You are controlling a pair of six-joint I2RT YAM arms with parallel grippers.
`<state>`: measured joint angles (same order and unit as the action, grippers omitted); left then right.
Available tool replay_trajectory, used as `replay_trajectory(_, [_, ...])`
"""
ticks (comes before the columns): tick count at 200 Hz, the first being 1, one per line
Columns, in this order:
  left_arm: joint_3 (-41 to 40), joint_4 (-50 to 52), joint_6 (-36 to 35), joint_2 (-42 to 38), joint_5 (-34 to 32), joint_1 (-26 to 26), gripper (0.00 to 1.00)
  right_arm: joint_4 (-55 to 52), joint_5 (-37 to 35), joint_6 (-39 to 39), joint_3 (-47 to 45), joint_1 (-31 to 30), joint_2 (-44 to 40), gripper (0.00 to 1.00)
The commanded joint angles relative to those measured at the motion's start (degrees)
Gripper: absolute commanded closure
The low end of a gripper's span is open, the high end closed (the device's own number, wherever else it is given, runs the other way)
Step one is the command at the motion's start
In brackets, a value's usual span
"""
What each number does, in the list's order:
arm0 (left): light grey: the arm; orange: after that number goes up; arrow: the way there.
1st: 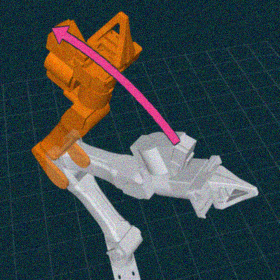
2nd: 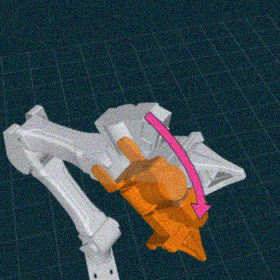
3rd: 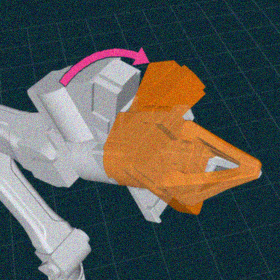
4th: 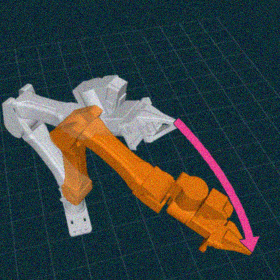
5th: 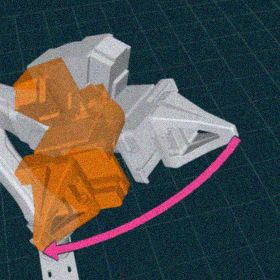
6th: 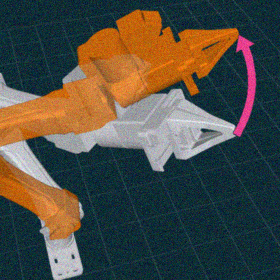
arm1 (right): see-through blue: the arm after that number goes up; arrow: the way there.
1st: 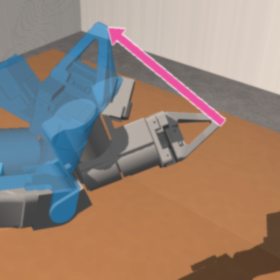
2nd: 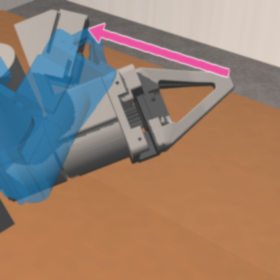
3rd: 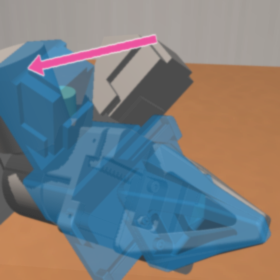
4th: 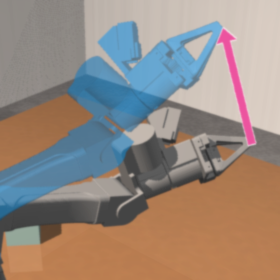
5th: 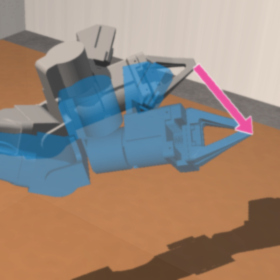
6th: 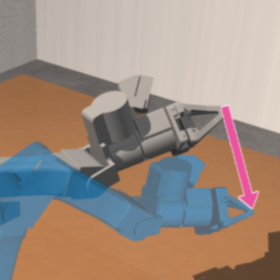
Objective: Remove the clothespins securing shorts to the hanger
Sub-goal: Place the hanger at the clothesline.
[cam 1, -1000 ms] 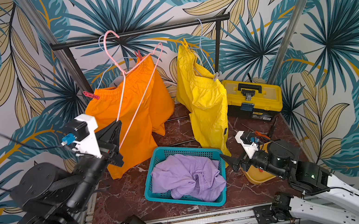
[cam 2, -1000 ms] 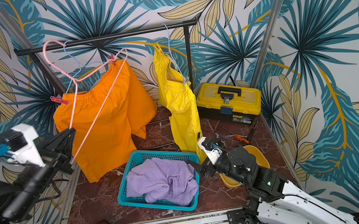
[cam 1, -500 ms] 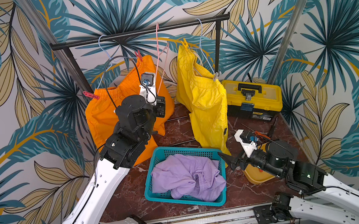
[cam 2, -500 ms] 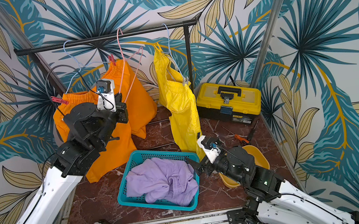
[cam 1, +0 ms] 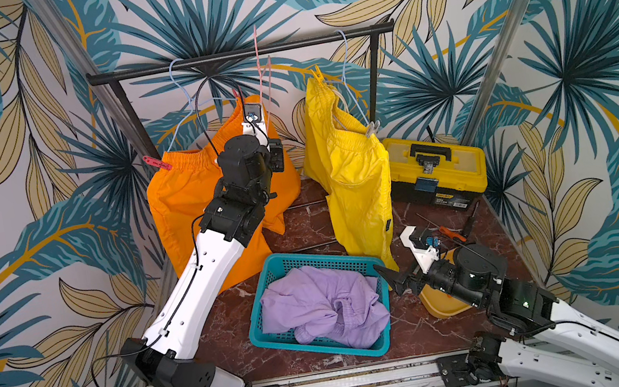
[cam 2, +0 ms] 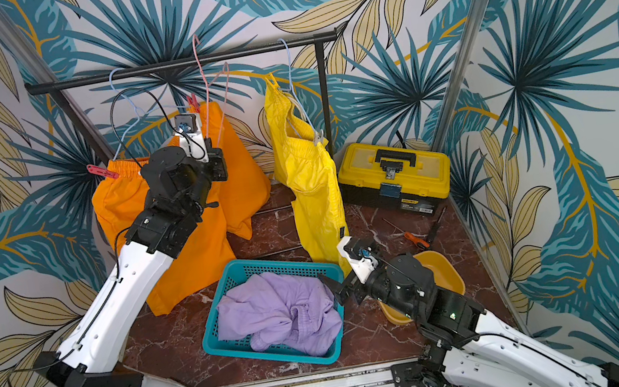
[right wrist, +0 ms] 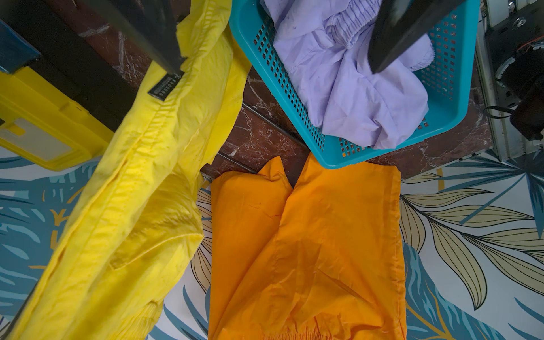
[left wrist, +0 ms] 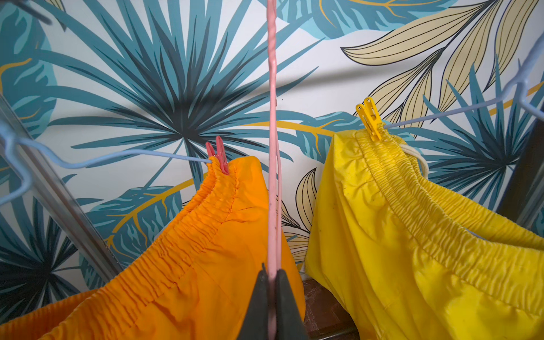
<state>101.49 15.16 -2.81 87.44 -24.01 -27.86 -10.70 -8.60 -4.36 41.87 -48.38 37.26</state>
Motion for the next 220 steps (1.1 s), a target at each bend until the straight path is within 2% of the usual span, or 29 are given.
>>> replay_trajectory(1, [-1.0,-2.5,2.4,0.2,0.9,0.8,1.0,1.4,-1.3,-0.5,-1.1,-0.1,0.3,0.01])
replay_trajectory(23, [-3.2,-2.5,2.8,-0.2,0.8,1.0,1.0,2.0,-1.6,-0.5,-1.6,-0.1,0.4,0.01])
replay_trajectory(30, [-3.9,-2.5,2.9,-0.5,1.0,1.0,0.96,2.3,-1.6,-0.4,-1.8,-0.1,0.4,0.0])
replay_trajectory(47, [-5.4,-2.5,3.8,-1.6,2.0,0.9,0.95,2.7,-1.5,-0.4,-1.8,-0.1,0.7,0.01])
replay_trajectory(60, [-6.3,-2.5,4.1,-2.3,2.6,1.0,0.89,3.0,-1.5,-0.2,-1.9,-0.1,1.0,0.0])
replay_trajectory(79, [-7.9,-2.4,3.7,-3.2,3.9,1.0,0.85,4.0,-1.2,0.3,-2.1,-0.1,0.9,0.0])
replay_trajectory(95, [-9.3,-2.4,4.1,-4.3,4.7,1.0,0.63,4.3,0.1,1.4,-1.5,-0.1,0.6,0.0])
replay_trajectory(111, [-11.0,-2.4,4.6,-6.2,5.2,1.0,0.35,3.6,0.2,1.7,-1.0,-0.1,0.2,0.0])
replay_trajectory(131, [-13.4,-2.3,5.5,-9.3,5.3,0.9,0.07,2.7,-0.6,1.9,-0.6,-0.1,-0.3,0.01])
replay_trajectory(138, [-14.3,-2.3,5.8,-10.5,5.2,0.9,0.0,2.6,-0.9,1.9,-0.7,-0.1,-0.6,0.01])
replay_trajectory(175, [-21.3,-2.4,8.0,-19.5,4.4,0.6,0.0,1.5,-2.3,2.8,0.1,-0.1,-1.1,0.01])
replay_trajectory(220, [-31.3,-2.3,10.1,-32.8,-1.5,0.7,0.0,1.3,-2.0,4.0,0.9,-0.1,-1.2,0.0])
